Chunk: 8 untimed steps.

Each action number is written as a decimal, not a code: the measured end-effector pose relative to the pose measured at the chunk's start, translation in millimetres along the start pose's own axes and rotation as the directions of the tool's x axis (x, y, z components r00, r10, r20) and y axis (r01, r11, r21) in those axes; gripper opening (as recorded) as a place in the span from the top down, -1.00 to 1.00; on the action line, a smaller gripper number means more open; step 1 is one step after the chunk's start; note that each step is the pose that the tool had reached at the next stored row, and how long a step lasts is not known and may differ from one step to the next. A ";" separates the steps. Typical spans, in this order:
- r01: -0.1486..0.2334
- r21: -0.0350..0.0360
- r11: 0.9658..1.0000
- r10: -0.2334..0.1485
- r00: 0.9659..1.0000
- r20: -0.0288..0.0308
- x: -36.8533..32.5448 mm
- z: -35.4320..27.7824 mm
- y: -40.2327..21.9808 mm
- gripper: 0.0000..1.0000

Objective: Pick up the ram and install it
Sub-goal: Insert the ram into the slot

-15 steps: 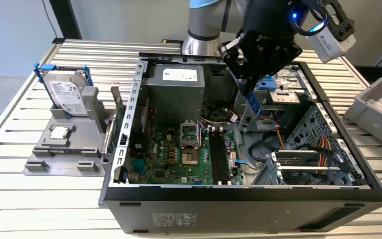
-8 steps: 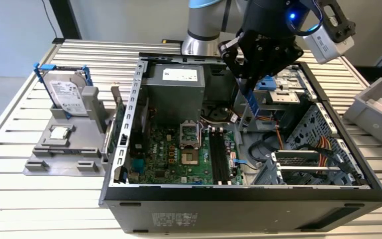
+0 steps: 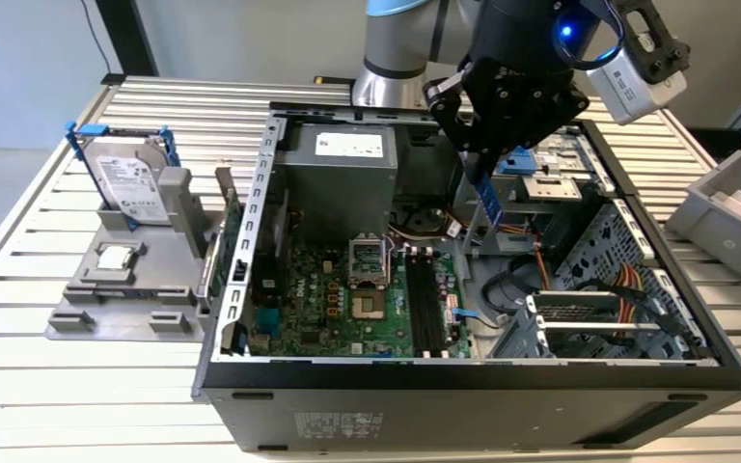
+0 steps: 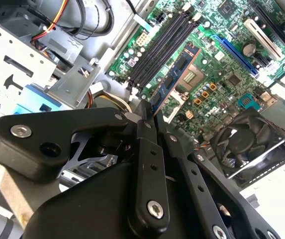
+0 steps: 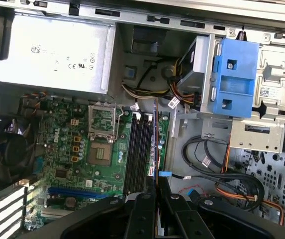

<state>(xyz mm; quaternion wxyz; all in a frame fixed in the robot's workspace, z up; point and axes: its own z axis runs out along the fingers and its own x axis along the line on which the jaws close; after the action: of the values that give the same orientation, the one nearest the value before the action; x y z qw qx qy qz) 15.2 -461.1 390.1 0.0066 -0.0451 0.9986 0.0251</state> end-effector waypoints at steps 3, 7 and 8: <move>0.000 0.000 1.000 0.000 1.000 0.000 0.0 0.0 0.0 1.00; 0.000 0.000 1.000 0.000 1.000 0.000 0.0 0.0 0.0 1.00; -0.001 0.000 1.000 0.001 1.000 0.000 0.0 0.1 0.0 1.00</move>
<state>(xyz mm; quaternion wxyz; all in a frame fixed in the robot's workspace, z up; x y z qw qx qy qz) 15.2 -461.1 390.0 0.0066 -0.0448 0.9987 0.0252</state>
